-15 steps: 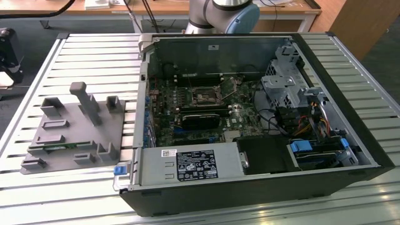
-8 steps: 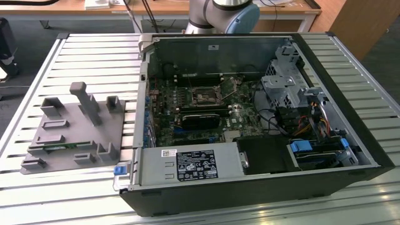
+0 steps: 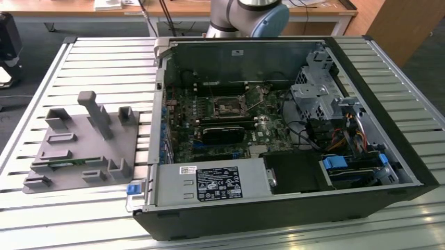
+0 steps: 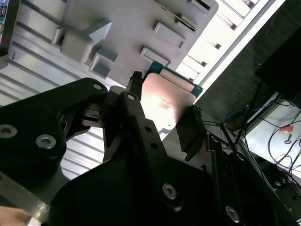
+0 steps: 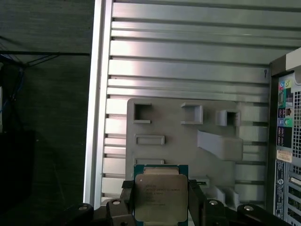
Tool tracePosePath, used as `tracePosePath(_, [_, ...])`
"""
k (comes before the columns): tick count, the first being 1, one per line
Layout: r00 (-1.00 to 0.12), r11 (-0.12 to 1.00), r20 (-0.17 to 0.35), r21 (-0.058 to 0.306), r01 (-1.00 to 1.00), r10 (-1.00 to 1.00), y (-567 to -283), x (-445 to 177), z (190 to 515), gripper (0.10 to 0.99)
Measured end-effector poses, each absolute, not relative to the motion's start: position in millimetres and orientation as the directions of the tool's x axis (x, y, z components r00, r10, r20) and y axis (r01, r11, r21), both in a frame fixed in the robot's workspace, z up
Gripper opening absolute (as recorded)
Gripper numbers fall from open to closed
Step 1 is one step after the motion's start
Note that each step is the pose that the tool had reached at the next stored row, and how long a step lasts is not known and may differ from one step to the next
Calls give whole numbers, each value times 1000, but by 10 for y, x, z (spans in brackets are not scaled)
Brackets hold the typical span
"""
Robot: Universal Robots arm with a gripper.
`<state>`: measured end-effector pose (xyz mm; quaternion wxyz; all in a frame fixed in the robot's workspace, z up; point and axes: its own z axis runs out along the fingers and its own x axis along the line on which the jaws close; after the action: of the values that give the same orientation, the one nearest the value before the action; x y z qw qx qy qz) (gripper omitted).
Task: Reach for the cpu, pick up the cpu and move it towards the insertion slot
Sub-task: 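Pick up the cpu and move it towards the insertion slot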
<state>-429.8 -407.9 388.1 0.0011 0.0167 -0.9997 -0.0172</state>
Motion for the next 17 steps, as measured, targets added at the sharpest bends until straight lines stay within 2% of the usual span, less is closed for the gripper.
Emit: tracePosePath(17, [-999, 999, 2, 34, -33, -33, -4078, -3819, 3882, 541])
